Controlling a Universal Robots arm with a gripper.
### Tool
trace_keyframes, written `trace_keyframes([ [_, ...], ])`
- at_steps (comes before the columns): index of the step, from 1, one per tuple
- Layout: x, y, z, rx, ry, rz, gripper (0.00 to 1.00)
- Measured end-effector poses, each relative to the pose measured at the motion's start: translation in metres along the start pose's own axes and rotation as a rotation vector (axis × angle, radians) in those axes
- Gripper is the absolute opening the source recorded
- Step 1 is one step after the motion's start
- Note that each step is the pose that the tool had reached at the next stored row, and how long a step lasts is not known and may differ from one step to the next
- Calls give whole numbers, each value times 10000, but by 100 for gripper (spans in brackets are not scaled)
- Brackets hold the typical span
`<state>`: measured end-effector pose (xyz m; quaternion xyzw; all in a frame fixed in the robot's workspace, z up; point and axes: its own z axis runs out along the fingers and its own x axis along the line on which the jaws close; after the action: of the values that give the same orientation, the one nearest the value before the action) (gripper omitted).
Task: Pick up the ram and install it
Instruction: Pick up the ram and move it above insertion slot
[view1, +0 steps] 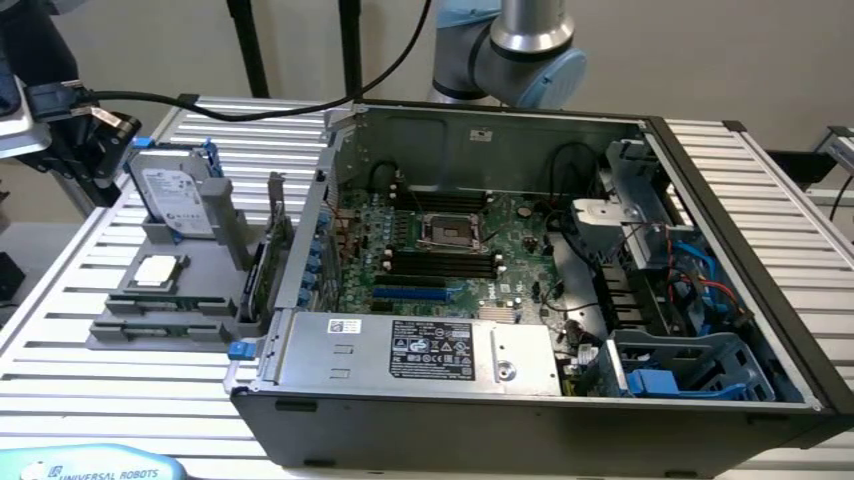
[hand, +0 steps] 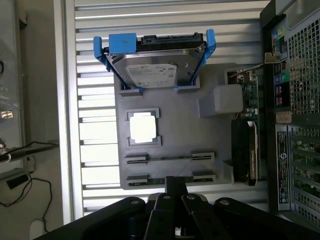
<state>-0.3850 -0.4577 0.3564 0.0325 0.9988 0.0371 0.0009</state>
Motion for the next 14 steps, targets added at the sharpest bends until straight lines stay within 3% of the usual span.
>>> trace_keyframes([
  [6,0,0,2,3,9,-93,11],
  [14,0,-1,10,3,113,-1523,11],
])
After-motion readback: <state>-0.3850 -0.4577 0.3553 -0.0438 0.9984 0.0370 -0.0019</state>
